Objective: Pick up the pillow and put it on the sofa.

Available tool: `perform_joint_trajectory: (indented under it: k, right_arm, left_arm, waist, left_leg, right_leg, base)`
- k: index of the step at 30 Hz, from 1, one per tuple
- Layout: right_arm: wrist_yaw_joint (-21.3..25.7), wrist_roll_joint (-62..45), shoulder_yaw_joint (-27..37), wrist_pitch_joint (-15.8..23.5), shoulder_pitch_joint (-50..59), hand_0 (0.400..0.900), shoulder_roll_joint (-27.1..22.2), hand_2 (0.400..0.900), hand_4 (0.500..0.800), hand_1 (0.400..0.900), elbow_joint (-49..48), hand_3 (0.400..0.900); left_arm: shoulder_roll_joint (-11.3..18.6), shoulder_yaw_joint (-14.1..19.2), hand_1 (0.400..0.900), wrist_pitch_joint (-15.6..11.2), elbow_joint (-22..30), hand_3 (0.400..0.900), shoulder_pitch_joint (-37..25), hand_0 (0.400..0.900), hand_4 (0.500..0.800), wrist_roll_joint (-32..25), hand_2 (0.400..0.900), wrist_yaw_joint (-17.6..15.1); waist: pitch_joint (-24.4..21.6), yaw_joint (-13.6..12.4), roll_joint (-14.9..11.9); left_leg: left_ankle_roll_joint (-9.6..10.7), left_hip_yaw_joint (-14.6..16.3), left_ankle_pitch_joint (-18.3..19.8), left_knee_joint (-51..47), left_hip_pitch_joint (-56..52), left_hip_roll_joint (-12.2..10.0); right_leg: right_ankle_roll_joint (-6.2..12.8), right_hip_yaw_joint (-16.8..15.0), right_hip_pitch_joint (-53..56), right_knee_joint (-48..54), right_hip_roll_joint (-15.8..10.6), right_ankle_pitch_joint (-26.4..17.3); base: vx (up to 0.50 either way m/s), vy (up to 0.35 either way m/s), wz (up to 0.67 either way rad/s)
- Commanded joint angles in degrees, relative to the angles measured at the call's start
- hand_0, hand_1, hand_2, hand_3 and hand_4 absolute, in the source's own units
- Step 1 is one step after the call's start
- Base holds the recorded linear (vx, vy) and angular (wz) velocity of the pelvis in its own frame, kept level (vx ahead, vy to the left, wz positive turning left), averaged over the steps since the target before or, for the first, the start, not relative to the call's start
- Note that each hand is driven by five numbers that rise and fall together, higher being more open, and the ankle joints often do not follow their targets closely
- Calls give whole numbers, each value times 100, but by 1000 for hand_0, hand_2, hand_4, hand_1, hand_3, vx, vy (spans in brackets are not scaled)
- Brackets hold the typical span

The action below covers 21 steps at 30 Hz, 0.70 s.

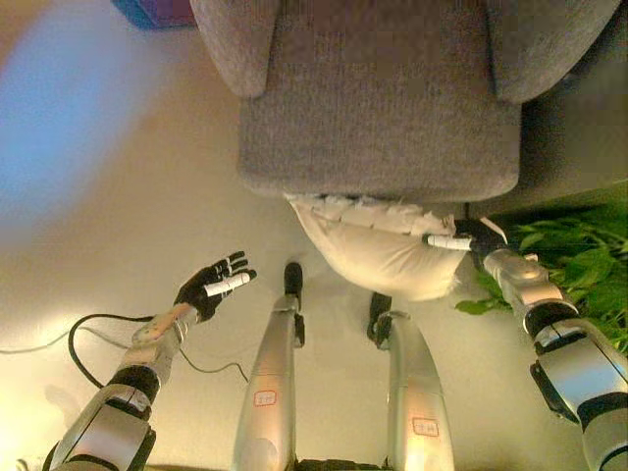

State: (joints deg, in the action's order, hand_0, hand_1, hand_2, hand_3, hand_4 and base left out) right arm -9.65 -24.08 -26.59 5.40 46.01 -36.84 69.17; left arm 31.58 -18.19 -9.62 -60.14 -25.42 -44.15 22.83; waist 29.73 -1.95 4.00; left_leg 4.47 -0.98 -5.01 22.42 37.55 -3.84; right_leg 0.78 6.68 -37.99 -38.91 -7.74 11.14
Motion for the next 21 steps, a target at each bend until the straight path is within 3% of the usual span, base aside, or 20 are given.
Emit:
perform_joint_trajectory:
  k: [1,7,12,16,21]
  right_arm:
    - [-150,283,308,233,299,400,-462,400,500,400,-365,400]
    - [-436,781,208,-209,-407,400,-756,400,500,400,-1695,400]
    - [-754,1392,262,-538,-923,400,-1075,400,500,400,-3225,400]
    - [-1225,1712,126,-787,-694,400,-1459,400,500,400,-4269,400]
    - [-1709,1604,-278,-920,307,400,-1926,400,500,400,-4949,400]
  left_arm:
    - [40,376,900,129,-371,900,232,900,800,455,900,198]
    - [-50,745,900,259,-772,900,811,900,800,1016,900,204]
    - [-142,1141,900,435,-959,900,1308,900,800,1421,900,56]
    - [-179,1393,900,687,-1088,900,1606,900,800,1655,900,25]
    - [-299,1433,900,832,-1241,900,1844,900,800,1822,900,6]
  waist:
    - [-345,154,-80]
    - [-1019,160,-541]
    - [-1633,303,-849]
    - [-2073,385,-975]
    - [-2529,443,-1026]
  left_leg:
    - [-215,461,862,15,-765,252]
    - [-202,714,788,-941,-1995,183]
    - [-192,942,768,-1510,-2763,59]
    - [-163,1116,790,-1736,-3208,-72]
    - [-127,1238,770,-1998,-3555,-178]
  right_leg:
    - [17,116,766,1262,225,-437]
    - [346,205,2024,2466,-87,-810]
    - [575,208,2787,3135,-157,-1044]
    - [725,185,3089,3387,-244,-1194]
    - [805,96,3292,3559,-229,-1255]
  base:
    - [95,90,-13]
    - [83,73,-23]
    - [76,63,-35]
    - [65,52,-43]
    - [31,35,-32]
